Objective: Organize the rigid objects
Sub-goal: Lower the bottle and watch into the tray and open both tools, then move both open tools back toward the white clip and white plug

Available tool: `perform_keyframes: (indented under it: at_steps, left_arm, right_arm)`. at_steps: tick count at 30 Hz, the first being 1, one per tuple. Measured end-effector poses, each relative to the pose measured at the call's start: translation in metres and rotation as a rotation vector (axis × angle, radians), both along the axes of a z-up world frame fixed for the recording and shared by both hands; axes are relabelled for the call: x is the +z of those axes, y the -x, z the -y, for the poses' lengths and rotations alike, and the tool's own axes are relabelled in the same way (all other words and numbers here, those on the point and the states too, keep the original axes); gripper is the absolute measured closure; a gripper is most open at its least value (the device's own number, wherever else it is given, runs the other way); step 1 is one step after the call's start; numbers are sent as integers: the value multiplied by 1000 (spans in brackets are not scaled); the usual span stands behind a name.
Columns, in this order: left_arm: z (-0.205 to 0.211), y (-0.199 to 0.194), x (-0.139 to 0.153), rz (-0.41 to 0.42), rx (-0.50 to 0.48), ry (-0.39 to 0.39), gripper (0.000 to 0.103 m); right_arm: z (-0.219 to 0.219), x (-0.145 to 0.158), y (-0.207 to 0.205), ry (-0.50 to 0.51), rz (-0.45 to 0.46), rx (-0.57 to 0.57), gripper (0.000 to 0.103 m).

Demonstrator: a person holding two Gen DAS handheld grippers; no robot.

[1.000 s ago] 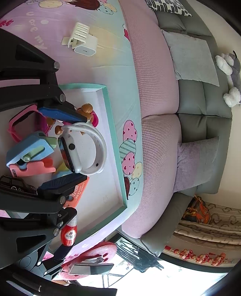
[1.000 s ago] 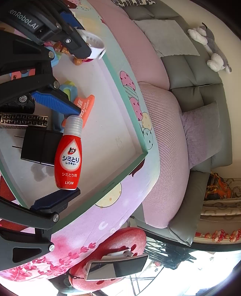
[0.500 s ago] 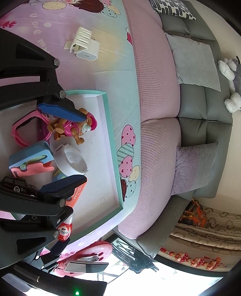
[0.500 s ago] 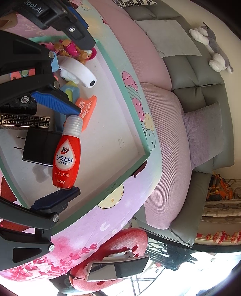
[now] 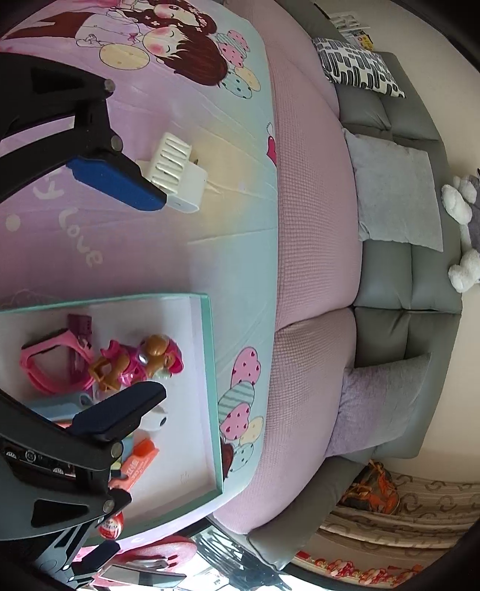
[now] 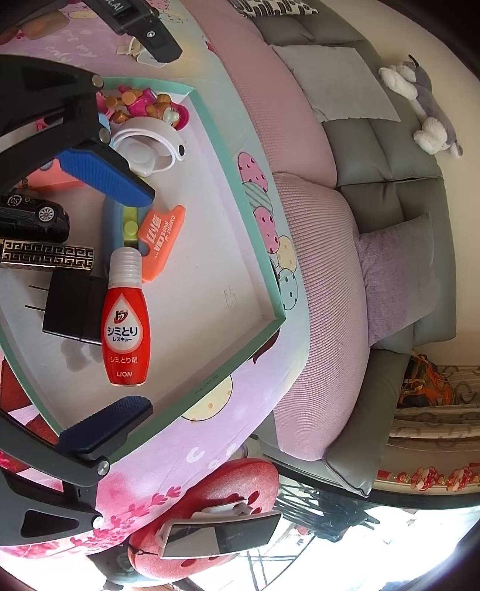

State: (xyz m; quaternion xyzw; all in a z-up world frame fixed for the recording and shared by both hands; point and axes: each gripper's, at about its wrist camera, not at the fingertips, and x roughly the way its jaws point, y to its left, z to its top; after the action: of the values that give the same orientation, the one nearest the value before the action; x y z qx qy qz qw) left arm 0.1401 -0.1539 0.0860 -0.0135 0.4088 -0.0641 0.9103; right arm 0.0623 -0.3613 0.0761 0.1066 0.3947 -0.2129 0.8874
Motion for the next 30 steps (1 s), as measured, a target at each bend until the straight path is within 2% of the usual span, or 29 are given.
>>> perform_keyframes:
  at_steps: [4, 9, 14, 19, 24, 30]
  left_arm:
    - [-18, -6, -10, -11, 72, -43, 5]
    - [-42, -9, -13, -12, 149, -24, 4]
    - [-73, -4, -2, 27, 219, -10, 4]
    - [-120, 7, 13, 79, 332, -26, 4]
    - [-160, 17, 22, 117, 420, -48, 4]
    - [-189, 29, 25, 132, 453, -55, 4]
  right_arm:
    - [-4, 3, -1, 6, 10, 8, 0]
    - [-13, 9, -2, 9, 32, 22, 0]
    - [-28, 22, -1, -7, 97, 50, 0]
    - [-51, 34, -4, -20, 150, 112, 0]
    - [-82, 36, -11, -12, 158, 182, 0]
    - [-121, 35, -20, -10, 147, 273, 0]
